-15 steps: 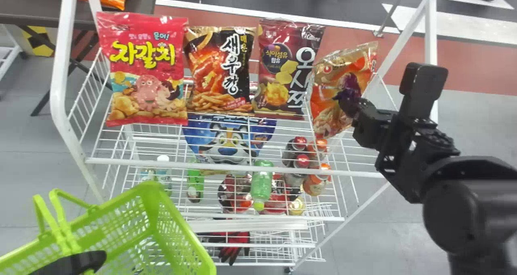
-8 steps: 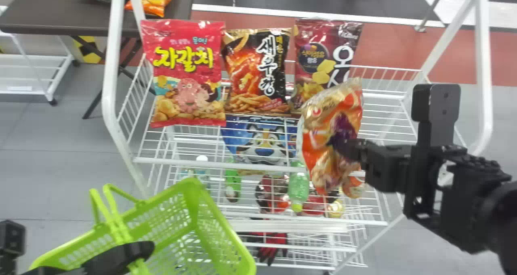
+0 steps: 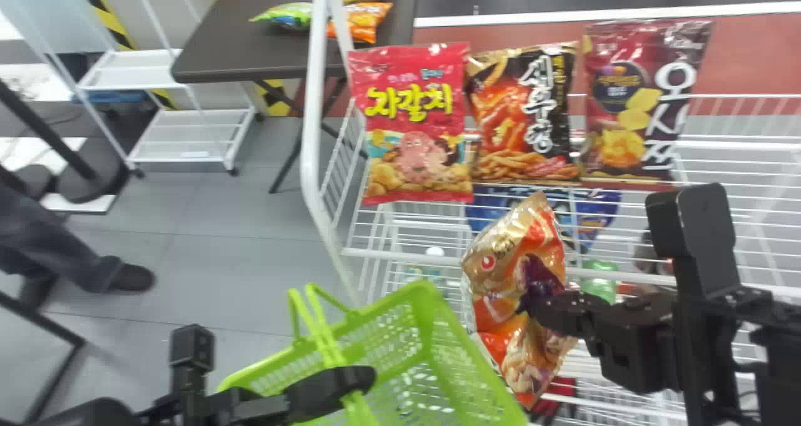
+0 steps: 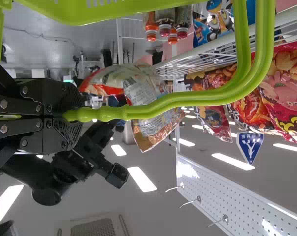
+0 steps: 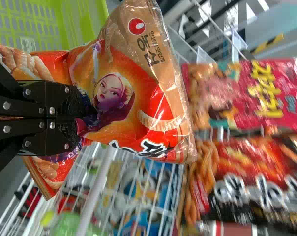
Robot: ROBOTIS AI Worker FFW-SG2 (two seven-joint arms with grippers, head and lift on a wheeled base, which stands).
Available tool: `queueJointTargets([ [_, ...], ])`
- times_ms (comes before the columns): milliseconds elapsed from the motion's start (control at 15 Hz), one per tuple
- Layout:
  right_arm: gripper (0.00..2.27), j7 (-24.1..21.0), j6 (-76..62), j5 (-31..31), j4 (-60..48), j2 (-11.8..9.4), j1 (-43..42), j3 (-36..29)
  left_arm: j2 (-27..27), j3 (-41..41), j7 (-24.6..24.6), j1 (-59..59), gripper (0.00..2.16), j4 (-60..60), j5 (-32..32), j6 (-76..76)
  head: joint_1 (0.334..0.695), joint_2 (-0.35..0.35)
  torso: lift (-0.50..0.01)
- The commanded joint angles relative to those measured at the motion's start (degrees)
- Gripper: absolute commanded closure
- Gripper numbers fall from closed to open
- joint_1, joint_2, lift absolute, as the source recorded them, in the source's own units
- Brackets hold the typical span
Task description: Hold basket handle with left hand then pick Saewookkang with right hand and place into basket
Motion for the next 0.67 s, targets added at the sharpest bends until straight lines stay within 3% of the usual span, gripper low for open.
queueJointTargets([
  [0,2.25,-0.01,-4.89,2.1,4.13,0.59,-0.29,6.18,0.06,-0.04,0.0,-0.29,2.15,0.2,-0.02,1.83,0.695,0.278,-0.019],
  [267,2.22,-0.01,-12.98,4.65,13.89,2.26,-1.26,15.06,0.23,0.04,0.09,-0.55,2.15,0.37,-0.02,1.83,0.695,0.35,-0.019],
  [400,1.96,-0.01,-15.79,5.0,17.23,2.35,-1.26,17.0,0.5,0.22,0.0,-0.64,2.15,0.64,-0.02,1.83,0.695,0.35,-0.019],
  [467,1.53,-0.01,-16.67,5.09,18.81,2.35,-1.26,17.43,0.58,0.22,0.0,-0.73,2.15,0.81,-0.02,1.83,0.695,0.35,-0.019],
  [533,0.51,-0.01,-18.43,5.79,20.22,2.26,-1.26,17.52,0.58,0.13,0.0,-0.9,2.15,0.9,-0.02,1.83,0.695,0.35,-0.019],
  [600,0.0,0.08,-19.84,7.37,20.83,2.26,-1.17,17.7,0.58,-0.04,0.0,-1.34,2.15,1.34,-0.02,1.83,0.695,0.35,-0.019],
])
